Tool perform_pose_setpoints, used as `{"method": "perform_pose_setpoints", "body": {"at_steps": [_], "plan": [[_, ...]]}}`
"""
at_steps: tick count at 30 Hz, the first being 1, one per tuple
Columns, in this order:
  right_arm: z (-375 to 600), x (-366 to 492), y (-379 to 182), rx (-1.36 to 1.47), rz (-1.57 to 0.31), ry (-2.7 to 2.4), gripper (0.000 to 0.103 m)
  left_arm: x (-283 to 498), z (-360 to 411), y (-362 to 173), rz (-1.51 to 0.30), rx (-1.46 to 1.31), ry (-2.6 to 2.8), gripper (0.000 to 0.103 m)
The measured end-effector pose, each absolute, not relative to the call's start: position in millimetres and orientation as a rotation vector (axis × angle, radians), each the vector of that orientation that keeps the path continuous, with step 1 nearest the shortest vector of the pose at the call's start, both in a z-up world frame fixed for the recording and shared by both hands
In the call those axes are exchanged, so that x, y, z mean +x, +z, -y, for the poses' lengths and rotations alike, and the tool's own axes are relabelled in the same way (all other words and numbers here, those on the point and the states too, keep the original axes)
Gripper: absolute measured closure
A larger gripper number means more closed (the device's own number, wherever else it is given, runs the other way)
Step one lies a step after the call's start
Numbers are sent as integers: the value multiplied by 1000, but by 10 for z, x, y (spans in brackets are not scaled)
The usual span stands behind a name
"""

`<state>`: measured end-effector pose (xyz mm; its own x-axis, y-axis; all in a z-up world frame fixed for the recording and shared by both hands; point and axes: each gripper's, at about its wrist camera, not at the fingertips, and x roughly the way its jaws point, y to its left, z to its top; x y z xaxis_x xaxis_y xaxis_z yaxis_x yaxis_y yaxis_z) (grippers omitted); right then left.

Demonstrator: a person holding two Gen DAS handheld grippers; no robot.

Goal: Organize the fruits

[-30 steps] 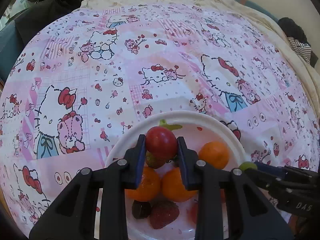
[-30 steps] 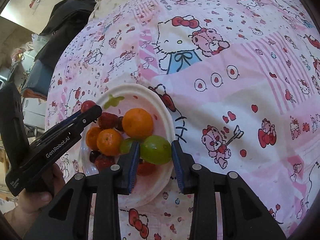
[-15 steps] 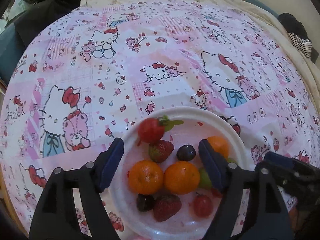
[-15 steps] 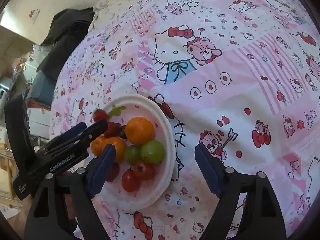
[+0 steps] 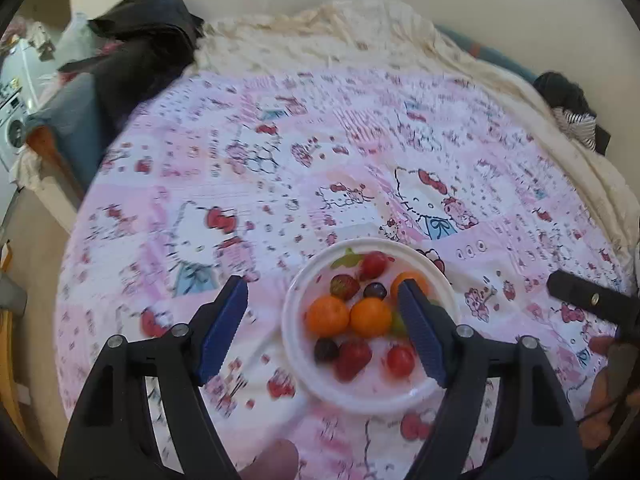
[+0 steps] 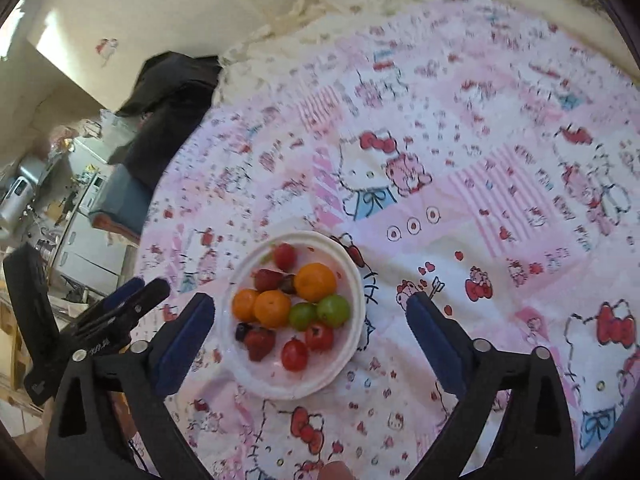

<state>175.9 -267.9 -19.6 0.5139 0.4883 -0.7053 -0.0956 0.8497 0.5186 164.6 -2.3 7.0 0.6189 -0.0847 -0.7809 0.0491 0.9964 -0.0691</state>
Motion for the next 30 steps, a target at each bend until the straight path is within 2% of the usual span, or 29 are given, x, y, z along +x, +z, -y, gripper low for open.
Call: {"method": "perform_pose_setpoints", "body": {"at_steps": [3,6,11,13,30], "plan": [[2697,1567,-91,439,-948,368,1,1377,-100,123,-893,-56,-57,27],[2675,1414,-39,412,-935,368,1,1138,-238,142,-905,-97,-26,6],[2598,1125,15,367,-910,368,0,795,-384,177,-899,-160,-6,6],[2555,1019,26,351,-894,367,0,693,-388,191,-878,-138,4,1],[2193,461,66,107,-731,256,0,182,-214,173,-761,-98,25,0]]}}
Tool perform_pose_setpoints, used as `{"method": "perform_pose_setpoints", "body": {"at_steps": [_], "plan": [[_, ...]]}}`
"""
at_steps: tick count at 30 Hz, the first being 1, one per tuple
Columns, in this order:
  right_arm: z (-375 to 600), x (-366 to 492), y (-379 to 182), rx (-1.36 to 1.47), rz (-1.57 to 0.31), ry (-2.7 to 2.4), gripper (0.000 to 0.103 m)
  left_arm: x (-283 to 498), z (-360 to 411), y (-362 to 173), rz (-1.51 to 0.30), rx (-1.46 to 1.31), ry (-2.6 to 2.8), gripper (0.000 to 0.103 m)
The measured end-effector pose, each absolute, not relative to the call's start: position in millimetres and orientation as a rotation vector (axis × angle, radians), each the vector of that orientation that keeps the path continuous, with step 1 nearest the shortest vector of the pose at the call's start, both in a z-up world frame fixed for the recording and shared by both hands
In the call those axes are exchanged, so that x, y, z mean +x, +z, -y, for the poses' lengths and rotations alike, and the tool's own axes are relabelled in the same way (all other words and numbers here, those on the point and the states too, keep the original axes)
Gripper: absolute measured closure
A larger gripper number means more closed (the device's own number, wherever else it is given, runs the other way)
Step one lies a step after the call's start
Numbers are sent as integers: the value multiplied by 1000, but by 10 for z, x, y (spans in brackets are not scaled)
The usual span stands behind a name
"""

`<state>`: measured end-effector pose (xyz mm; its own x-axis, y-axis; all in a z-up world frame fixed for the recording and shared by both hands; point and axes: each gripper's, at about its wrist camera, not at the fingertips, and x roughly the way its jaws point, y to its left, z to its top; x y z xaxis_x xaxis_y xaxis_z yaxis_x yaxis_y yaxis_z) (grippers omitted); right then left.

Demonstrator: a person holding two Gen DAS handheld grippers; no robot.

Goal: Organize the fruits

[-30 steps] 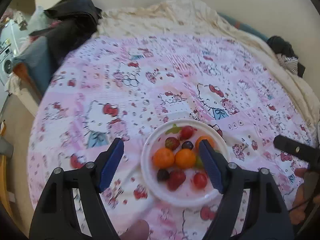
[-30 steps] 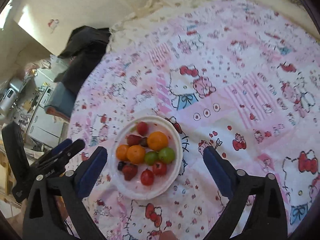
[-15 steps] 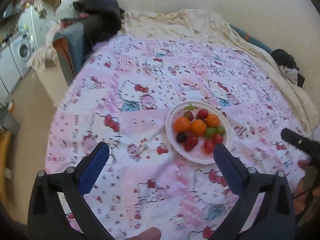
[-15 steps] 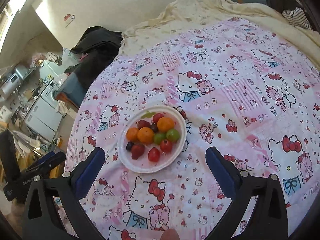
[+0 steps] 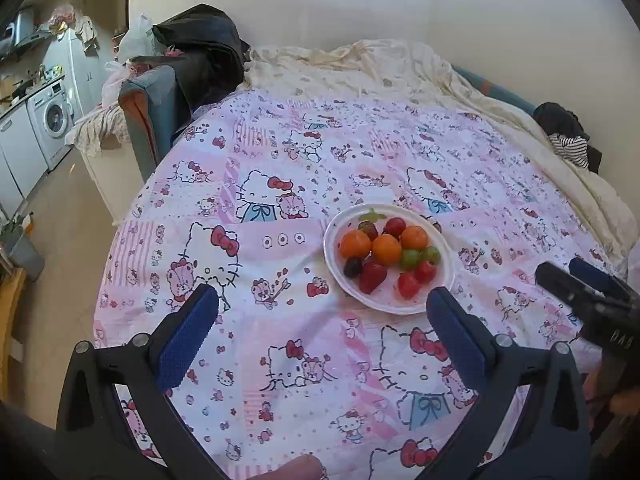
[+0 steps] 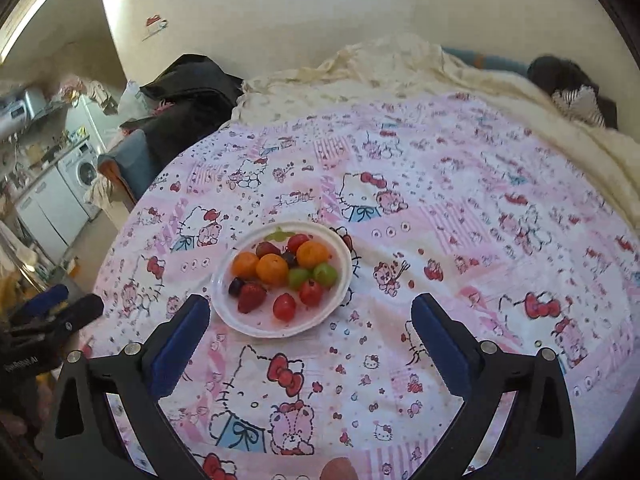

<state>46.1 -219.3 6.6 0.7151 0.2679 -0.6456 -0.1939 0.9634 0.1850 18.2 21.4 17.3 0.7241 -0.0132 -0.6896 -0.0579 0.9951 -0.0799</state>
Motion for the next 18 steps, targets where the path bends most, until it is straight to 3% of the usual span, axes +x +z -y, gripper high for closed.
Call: {"method": "perform_pose_setpoints", "body": {"at_steps": [18], "plan": [[1962,426,16,20,-704,267,0,186,-141,73,-773,-94,22,0]]}}
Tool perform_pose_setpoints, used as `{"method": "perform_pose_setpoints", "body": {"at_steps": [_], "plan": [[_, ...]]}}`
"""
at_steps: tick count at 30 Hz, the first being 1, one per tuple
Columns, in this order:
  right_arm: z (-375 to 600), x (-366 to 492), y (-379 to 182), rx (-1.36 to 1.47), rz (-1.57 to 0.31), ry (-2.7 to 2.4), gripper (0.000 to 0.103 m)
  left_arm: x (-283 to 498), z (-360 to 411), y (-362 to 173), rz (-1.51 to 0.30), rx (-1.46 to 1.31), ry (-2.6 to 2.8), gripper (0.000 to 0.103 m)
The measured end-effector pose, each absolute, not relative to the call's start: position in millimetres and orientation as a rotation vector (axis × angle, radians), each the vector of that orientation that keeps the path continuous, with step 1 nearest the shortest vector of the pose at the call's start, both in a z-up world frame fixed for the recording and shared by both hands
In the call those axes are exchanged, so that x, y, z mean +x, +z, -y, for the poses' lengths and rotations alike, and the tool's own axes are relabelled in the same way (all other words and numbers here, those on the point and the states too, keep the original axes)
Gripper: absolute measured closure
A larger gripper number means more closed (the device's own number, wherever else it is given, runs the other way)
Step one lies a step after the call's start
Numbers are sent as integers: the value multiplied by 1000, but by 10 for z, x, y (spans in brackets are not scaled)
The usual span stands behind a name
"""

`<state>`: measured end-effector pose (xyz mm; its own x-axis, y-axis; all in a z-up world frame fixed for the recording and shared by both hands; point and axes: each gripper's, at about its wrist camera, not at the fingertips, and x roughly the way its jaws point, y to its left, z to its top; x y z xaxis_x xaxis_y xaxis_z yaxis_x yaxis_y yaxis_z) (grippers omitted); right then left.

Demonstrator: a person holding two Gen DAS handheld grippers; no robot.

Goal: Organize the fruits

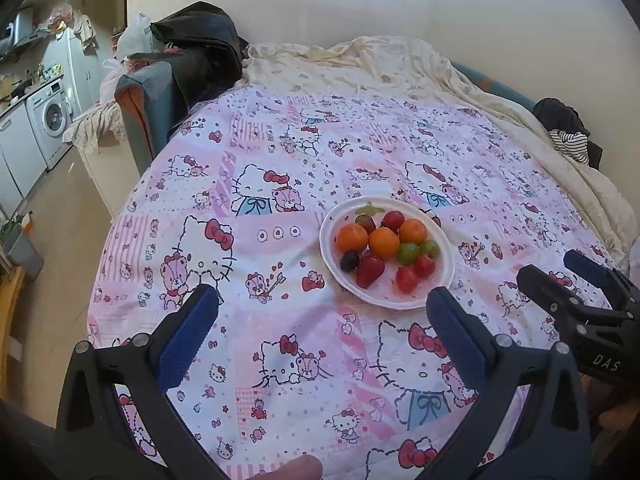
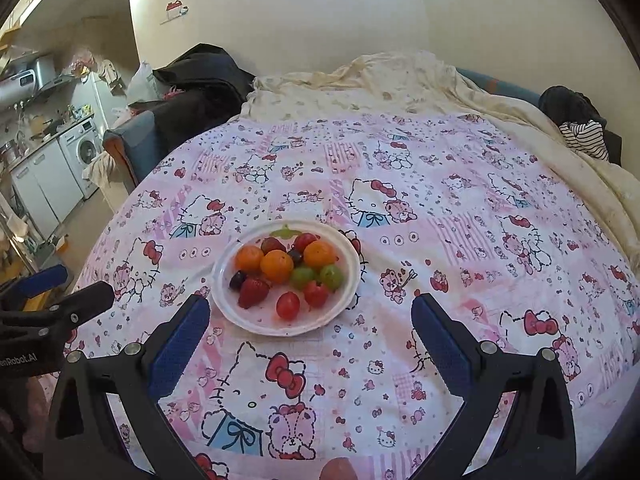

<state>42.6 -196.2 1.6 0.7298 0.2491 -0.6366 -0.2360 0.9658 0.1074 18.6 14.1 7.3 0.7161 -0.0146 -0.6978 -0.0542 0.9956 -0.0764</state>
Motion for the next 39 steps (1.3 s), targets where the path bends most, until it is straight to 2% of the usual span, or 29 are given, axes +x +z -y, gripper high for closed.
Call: {"method": "perform_pose_setpoints", "body": {"at_steps": [39], "plan": [[1979,419,19,32,-706,271,0,179,-189,146,-746,-107,35,0]]}}
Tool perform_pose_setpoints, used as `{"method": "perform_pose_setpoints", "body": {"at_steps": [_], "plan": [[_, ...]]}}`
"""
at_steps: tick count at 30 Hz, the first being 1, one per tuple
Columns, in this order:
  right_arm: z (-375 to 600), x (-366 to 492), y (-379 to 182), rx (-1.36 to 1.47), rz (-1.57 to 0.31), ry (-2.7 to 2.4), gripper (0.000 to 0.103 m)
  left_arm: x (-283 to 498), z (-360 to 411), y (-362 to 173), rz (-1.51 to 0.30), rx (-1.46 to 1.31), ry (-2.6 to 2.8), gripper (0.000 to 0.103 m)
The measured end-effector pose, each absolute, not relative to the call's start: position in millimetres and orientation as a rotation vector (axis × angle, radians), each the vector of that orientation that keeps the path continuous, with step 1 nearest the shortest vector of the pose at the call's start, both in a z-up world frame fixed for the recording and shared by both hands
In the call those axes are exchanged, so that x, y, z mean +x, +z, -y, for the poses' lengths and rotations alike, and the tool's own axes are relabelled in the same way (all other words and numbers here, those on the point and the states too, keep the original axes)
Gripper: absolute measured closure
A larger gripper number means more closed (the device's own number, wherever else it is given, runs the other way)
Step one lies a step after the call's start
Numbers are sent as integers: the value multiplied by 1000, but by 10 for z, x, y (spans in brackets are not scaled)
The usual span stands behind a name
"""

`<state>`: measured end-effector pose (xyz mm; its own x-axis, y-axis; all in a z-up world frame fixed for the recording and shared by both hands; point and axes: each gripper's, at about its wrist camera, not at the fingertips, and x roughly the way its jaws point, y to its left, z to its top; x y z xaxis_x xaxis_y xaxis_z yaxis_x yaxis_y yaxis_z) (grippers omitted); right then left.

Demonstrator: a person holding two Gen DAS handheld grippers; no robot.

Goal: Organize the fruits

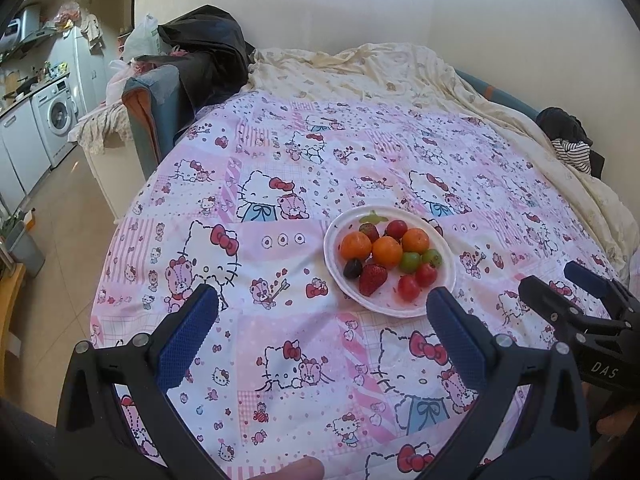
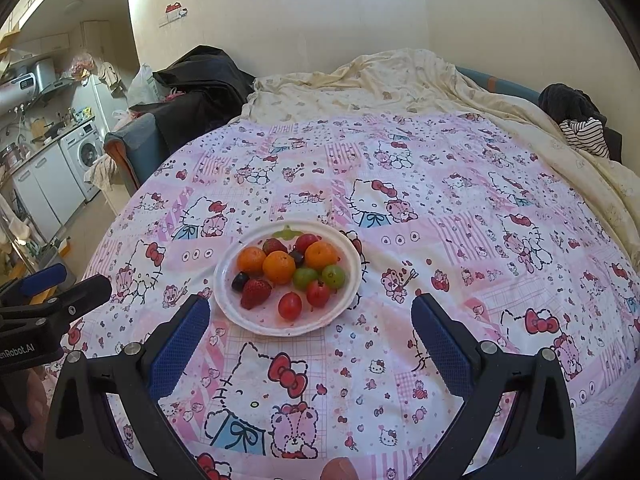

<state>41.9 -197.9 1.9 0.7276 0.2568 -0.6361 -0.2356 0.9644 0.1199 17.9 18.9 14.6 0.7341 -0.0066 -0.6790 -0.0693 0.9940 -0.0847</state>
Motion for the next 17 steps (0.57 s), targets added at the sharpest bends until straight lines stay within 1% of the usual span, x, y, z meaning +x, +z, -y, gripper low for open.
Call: {"method": "perform_pose_setpoints", "body": {"at_steps": [17], "plan": [[1974,416,12,33,-706,274,0,153,-161,130,-751,-120,35,0]]}}
